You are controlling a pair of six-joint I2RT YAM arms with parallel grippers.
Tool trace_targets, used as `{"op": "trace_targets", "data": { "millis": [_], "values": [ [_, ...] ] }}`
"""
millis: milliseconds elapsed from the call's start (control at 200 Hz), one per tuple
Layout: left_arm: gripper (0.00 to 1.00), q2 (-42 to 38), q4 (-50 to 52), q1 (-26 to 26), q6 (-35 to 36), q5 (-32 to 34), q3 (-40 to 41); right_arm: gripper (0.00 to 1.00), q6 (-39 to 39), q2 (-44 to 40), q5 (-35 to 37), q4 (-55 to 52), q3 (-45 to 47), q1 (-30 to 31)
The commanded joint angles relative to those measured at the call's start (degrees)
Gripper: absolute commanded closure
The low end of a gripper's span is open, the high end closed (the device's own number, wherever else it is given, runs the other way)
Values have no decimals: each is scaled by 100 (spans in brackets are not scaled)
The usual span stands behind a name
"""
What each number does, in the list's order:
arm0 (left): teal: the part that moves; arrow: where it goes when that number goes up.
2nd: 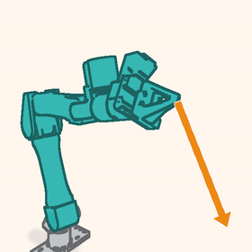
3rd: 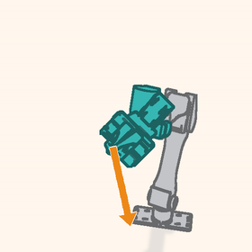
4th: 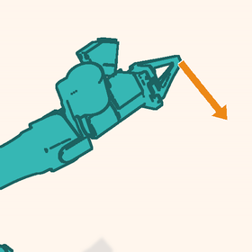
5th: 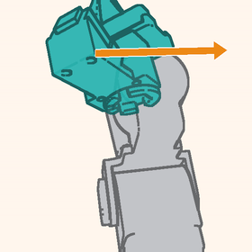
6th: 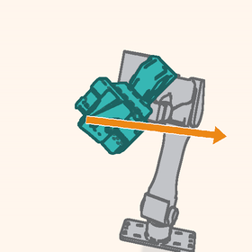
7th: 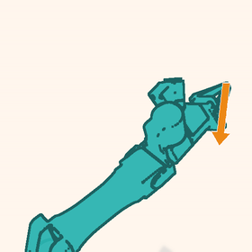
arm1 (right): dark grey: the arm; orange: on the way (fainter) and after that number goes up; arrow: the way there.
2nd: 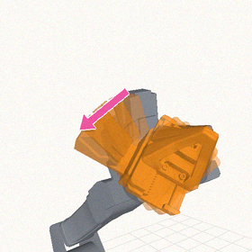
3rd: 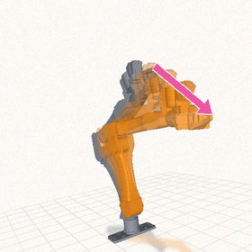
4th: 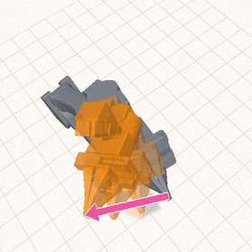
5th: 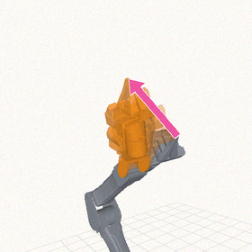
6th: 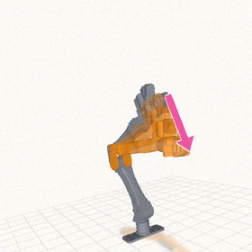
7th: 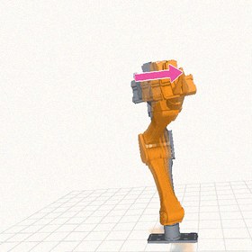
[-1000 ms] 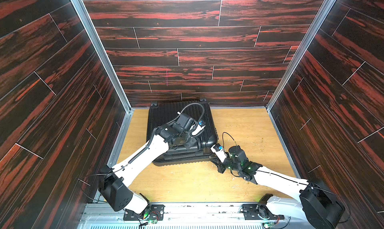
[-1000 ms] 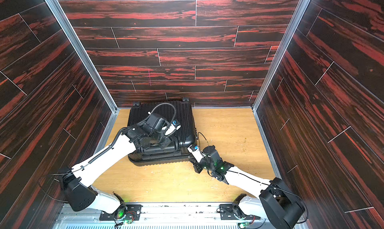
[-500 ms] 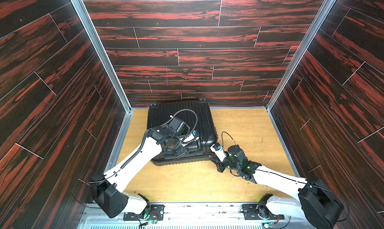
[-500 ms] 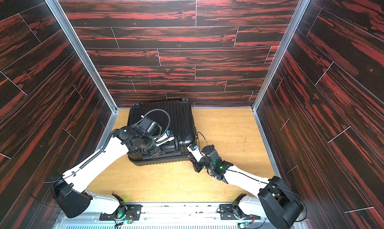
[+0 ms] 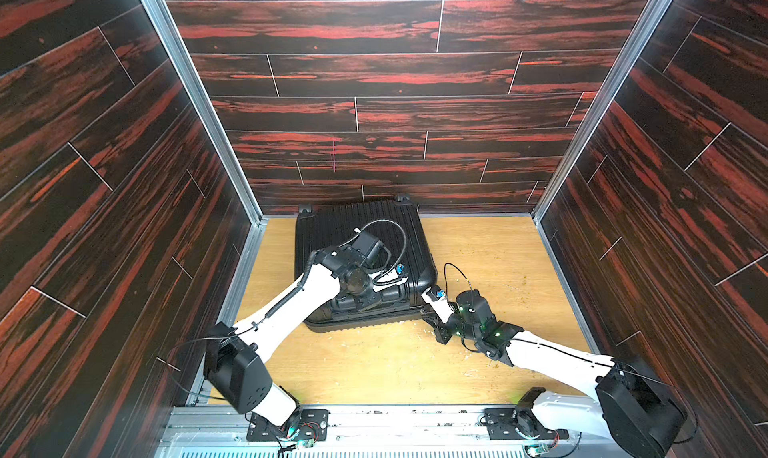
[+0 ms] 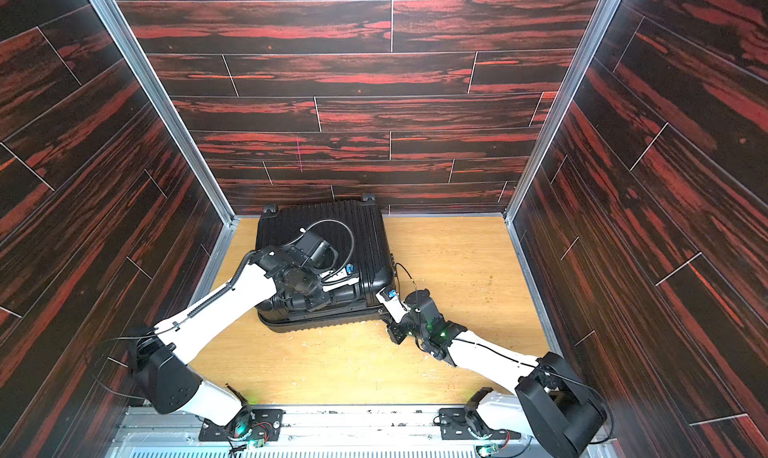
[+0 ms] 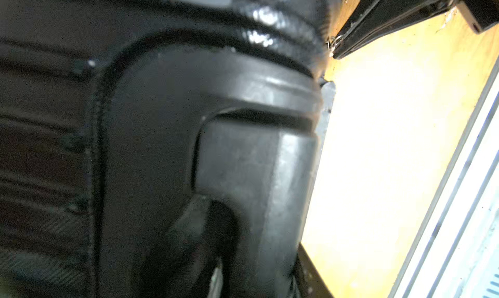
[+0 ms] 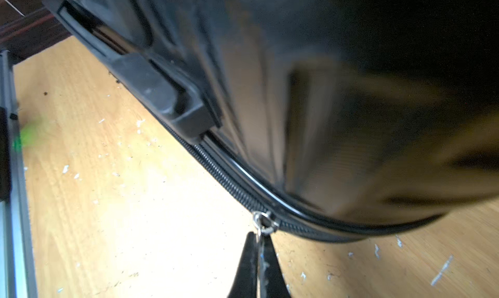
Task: Close the suitcase zippers
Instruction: Zip the zipper on the suitcase.
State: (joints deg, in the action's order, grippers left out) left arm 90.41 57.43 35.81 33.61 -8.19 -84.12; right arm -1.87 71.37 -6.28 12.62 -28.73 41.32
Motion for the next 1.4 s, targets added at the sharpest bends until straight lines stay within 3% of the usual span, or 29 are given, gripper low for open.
{"op": "trace_targets", "data": {
  "millis": [0, 596, 1393],
  "values": [
    [76, 353, -492, 177, -617, 113, -267, 100, -142, -9, -513, 208, -71, 190],
    [79, 794, -1631, 523, -2270, 211, -954, 100, -257, 235, -426, 701, -177, 759],
    [80, 2108, -1830, 659, -2920, 566, -2381, 100, -438, 734, -365, 1259, -395, 1470]
  ]
}}
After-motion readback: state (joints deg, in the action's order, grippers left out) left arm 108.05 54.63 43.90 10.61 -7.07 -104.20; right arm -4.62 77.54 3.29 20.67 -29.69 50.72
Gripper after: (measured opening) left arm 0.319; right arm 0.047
